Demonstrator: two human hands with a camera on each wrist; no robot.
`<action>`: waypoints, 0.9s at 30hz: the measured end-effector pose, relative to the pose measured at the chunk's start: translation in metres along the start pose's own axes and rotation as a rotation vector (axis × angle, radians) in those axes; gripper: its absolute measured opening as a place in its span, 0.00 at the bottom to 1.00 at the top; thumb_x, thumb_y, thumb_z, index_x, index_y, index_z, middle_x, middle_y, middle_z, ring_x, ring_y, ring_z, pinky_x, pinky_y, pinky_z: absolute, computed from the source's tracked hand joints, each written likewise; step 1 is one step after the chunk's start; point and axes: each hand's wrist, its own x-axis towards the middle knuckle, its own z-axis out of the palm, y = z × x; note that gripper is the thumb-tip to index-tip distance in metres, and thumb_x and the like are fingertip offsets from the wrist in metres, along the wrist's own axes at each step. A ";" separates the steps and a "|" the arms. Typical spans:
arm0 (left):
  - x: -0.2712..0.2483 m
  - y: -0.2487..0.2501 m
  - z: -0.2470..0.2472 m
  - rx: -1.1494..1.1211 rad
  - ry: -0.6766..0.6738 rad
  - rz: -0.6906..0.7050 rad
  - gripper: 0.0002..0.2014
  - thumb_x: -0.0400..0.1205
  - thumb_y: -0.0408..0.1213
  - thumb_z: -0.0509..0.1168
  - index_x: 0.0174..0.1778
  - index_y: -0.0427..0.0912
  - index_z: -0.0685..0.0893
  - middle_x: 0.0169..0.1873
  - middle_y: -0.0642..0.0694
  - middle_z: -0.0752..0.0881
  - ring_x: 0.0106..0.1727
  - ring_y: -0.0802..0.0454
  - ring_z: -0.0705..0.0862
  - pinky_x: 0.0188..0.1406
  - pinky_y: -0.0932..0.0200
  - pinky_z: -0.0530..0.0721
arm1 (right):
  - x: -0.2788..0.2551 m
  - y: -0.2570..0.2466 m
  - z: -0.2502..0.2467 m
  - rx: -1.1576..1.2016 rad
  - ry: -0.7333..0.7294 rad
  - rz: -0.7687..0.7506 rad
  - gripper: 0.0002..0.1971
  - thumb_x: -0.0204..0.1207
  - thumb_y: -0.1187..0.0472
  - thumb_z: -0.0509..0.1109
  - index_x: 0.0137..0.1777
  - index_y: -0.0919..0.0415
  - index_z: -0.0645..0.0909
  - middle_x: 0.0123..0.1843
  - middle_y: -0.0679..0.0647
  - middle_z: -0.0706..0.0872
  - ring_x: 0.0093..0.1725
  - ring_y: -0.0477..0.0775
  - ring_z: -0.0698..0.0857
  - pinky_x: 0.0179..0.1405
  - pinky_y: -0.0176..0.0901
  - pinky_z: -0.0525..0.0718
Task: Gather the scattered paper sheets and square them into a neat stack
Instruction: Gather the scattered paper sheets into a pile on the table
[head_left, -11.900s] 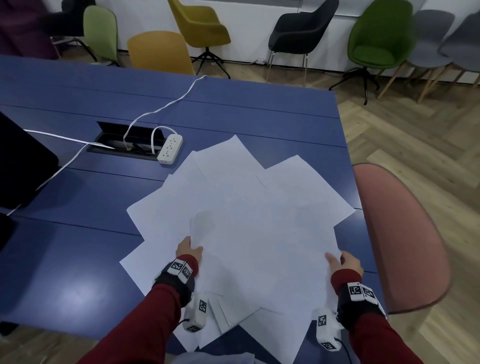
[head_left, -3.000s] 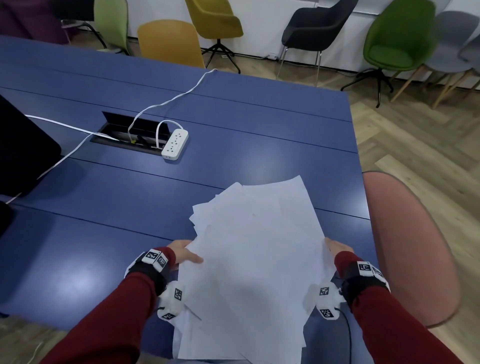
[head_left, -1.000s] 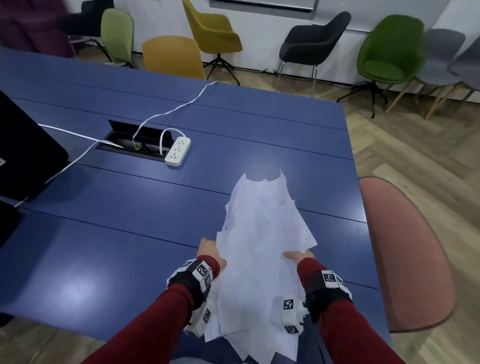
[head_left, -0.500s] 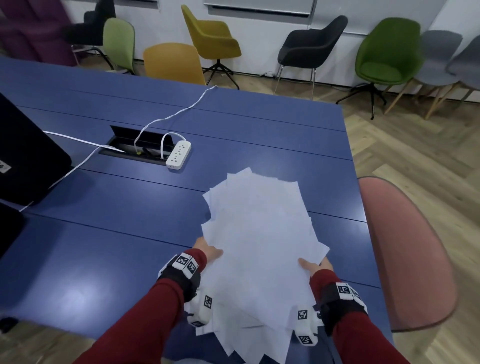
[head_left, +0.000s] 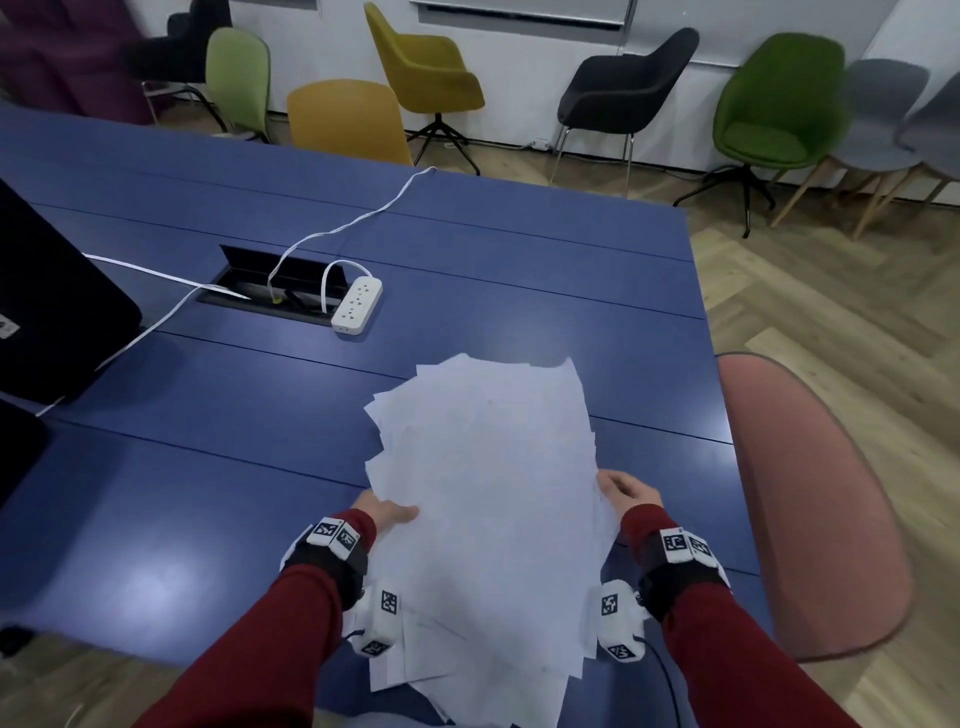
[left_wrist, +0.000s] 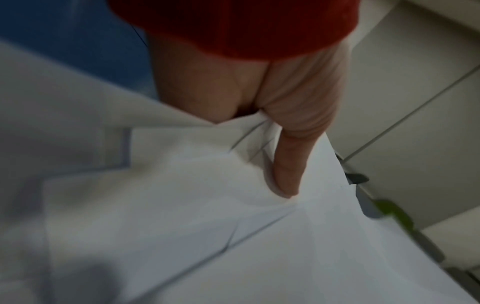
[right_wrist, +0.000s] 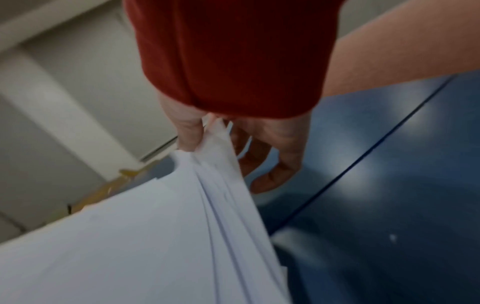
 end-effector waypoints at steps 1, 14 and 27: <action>0.000 -0.002 0.002 0.028 -0.007 -0.016 0.24 0.74 0.27 0.72 0.66 0.30 0.78 0.64 0.36 0.83 0.64 0.39 0.82 0.61 0.54 0.78 | 0.000 0.002 0.004 -0.044 0.006 0.007 0.06 0.75 0.62 0.69 0.48 0.62 0.86 0.43 0.56 0.86 0.45 0.55 0.83 0.52 0.40 0.83; 0.017 -0.012 0.002 -0.074 0.093 -0.094 0.23 0.73 0.24 0.71 0.64 0.27 0.78 0.62 0.32 0.84 0.63 0.34 0.83 0.59 0.51 0.79 | -0.006 0.008 -0.018 0.045 0.189 0.446 0.04 0.75 0.66 0.64 0.46 0.60 0.80 0.48 0.57 0.77 0.47 0.55 0.76 0.45 0.38 0.75; 0.005 -0.007 0.010 0.123 0.004 -0.015 0.29 0.65 0.34 0.80 0.62 0.35 0.81 0.61 0.38 0.86 0.57 0.42 0.84 0.58 0.54 0.80 | -0.020 0.003 0.020 -0.085 0.011 0.276 0.27 0.70 0.63 0.75 0.68 0.71 0.73 0.67 0.65 0.82 0.65 0.64 0.81 0.65 0.48 0.75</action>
